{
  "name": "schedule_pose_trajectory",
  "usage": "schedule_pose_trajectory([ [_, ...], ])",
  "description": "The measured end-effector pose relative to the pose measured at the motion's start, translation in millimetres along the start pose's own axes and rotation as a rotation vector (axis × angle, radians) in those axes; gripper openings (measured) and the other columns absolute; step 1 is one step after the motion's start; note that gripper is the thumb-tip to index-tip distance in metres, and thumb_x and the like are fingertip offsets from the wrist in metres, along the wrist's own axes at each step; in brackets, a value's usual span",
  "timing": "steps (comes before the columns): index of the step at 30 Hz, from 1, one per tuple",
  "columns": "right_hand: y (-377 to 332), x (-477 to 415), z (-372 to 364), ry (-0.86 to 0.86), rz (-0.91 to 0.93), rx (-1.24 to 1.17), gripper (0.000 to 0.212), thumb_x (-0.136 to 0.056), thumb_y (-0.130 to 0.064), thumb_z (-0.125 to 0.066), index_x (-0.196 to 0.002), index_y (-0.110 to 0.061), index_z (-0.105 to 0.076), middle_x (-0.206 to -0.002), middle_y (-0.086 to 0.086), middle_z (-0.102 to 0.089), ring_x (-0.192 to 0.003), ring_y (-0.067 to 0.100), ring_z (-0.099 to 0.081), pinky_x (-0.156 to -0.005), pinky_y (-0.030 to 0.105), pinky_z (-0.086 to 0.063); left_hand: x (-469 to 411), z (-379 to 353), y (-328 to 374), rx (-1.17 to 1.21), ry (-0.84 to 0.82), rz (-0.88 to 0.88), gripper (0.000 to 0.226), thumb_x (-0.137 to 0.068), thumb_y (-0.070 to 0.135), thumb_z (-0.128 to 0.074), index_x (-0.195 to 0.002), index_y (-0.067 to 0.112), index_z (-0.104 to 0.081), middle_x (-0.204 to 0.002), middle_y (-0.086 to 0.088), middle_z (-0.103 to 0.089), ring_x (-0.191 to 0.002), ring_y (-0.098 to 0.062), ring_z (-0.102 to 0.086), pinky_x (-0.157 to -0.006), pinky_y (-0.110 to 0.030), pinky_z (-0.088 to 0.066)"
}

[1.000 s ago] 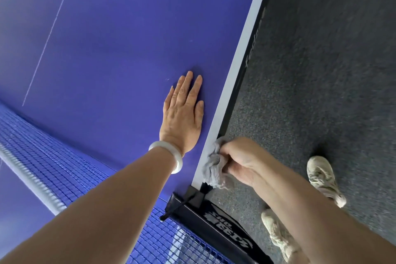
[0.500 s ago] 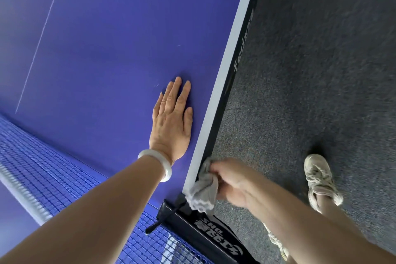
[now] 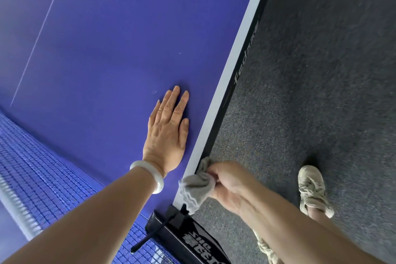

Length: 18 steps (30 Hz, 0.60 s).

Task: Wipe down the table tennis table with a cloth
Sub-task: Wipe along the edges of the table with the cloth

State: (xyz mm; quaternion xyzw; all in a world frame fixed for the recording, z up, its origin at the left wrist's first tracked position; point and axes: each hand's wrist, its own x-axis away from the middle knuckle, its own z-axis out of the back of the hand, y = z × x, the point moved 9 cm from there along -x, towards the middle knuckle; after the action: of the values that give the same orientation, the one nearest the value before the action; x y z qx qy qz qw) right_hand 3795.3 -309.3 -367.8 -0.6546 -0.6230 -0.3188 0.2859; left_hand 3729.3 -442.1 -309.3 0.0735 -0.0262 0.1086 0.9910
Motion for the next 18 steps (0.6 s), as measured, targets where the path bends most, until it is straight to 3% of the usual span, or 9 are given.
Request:
schedule_pose_trajectory([
  [4,-71,-4,5,0.054,0.194,0.005,0.047,-0.092,0.005,-0.034,-0.053,-0.007,-0.056,-0.057,0.011,-0.056,-0.052,0.022,-0.059,-0.061,0.037,-0.050,-1,-1,-1,0.010,-0.001,0.006,0.053,-0.103,0.030,-0.023,-0.155,0.020,-0.024,-0.164,0.002,-0.015,-0.151,-0.013,-0.011,-0.123,-0.040,-0.010],
  [9,-75,4,15,-0.002,0.406,0.106,0.026,-0.098,0.000,-0.037,-0.102,0.004,-0.063,-0.085,0.015,-0.067,-0.073,0.020,-0.066,-0.068,0.031,-0.057,0,-2,-2,0.009,-0.002,0.010,0.053,-0.103,0.030,-0.023,-0.156,0.021,-0.023,-0.163,0.003,-0.015,-0.151,-0.014,-0.011,-0.123,-0.040,-0.010],
  [12,-50,10,6,-0.125,0.488,0.359,0.024,-0.102,-0.016,-0.049,-0.124,-0.012,-0.058,-0.104,0.010,-0.068,-0.094,0.019,-0.068,-0.087,0.033,-0.057,0,-2,-1,0.014,0.004,0.007,0.053,-0.103,0.029,-0.024,-0.155,0.020,-0.023,-0.163,0.002,-0.016,-0.151,-0.014,-0.011,-0.123,-0.038,-0.009],
  [15,-53,5,11,0.052,0.631,0.652,0.056,-0.096,-0.036,-0.062,-0.147,-0.035,-0.039,-0.135,-0.004,-0.054,-0.127,0.008,-0.051,-0.110,0.033,-0.040,0,-2,-2,0.020,0.004,0.009,0.053,-0.103,0.029,-0.025,-0.156,0.021,-0.023,-0.163,0.003,-0.015,-0.151,-0.014,-0.010,-0.123,-0.038,-0.009],
  [18,-58,2,5,0.154,0.697,0.656,0.080,-0.085,-0.046,-0.065,-0.154,-0.033,-0.028,-0.147,-0.006,-0.040,-0.141,0.010,-0.035,-0.119,0.040,-0.030,0,-1,-3,0.017,0.000,0.012,0.053,-0.104,0.029,-0.026,-0.156,0.021,-0.022,-0.164,0.004,-0.015,-0.151,-0.014,-0.010,-0.123,-0.039,-0.009],
])
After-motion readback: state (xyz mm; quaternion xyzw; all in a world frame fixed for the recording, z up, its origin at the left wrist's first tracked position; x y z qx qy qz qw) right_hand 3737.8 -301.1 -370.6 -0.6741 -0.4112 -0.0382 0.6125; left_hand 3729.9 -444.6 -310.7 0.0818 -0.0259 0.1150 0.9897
